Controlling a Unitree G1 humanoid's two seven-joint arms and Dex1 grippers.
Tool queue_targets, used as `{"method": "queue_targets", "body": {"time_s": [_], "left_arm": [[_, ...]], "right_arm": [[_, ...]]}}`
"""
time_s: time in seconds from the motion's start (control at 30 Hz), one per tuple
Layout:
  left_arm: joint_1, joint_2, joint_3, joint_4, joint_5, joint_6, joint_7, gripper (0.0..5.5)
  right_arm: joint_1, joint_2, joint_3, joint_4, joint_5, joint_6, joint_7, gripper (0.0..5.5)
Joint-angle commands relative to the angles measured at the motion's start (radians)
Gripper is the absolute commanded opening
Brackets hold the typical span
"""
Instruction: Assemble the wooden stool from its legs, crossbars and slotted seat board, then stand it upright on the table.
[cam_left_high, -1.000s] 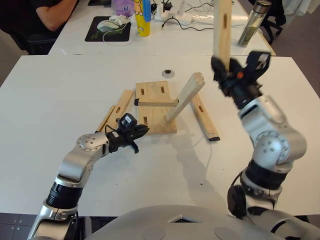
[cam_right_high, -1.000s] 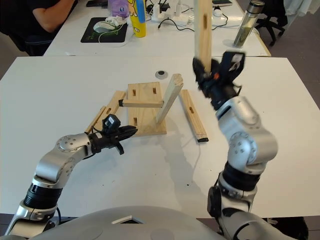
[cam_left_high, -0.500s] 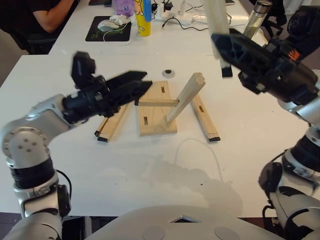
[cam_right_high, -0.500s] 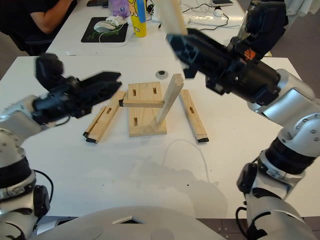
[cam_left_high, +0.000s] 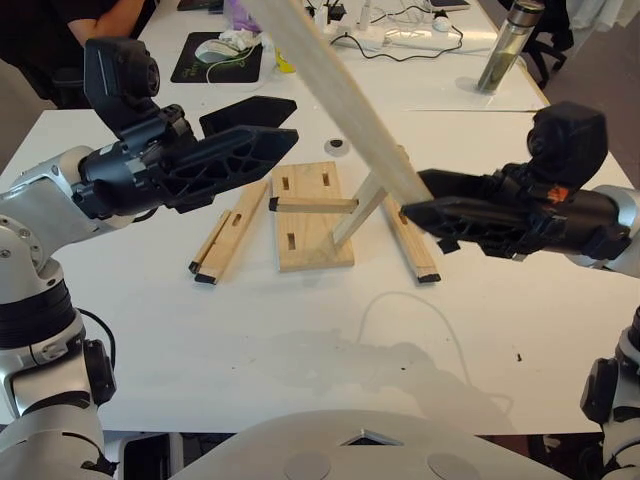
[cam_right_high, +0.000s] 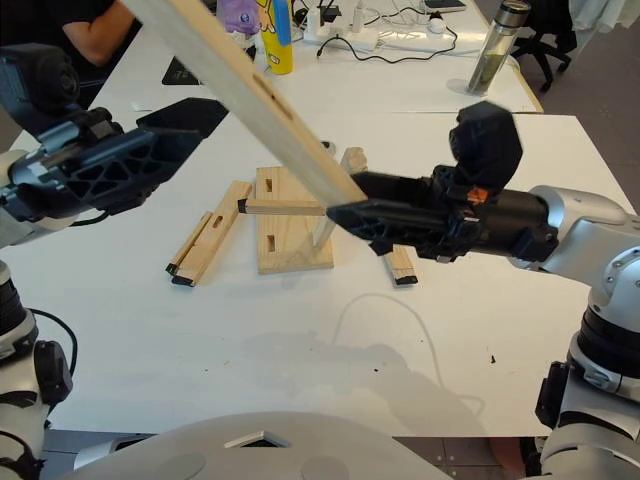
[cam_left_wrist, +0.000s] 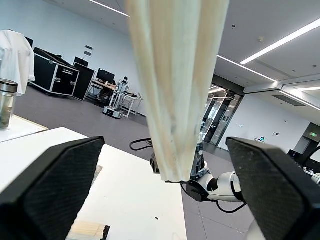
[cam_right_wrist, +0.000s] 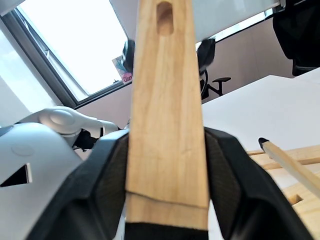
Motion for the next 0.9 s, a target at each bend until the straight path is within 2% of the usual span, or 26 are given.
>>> {"method": "queue_targets", "body": {"time_s": [0.03, 0.47, 0.9], "left_arm": [[-0.043, 0.027, -0.026, 0.012, -0.027, 0.011, -0.010, 4.51], [-0.024, 0.056, -0.064, 0.035, 0.040, 0.020, -0.066, 4.51], [-0.020, 0.082, -0.060, 0.057, 0.106, 0.030, -0.149, 2.66]], "right_arm": [[0.031, -0.034, 0.042, -0.010, -0.109, -0.037, 0.108, 2.07], [0.036, -0.069, 0.092, 0.012, -0.238, -0.085, 0.256, 2.07], [0.028, -0.070, 0.103, 0.028, -0.269, -0.094, 0.295, 2.07]]}}
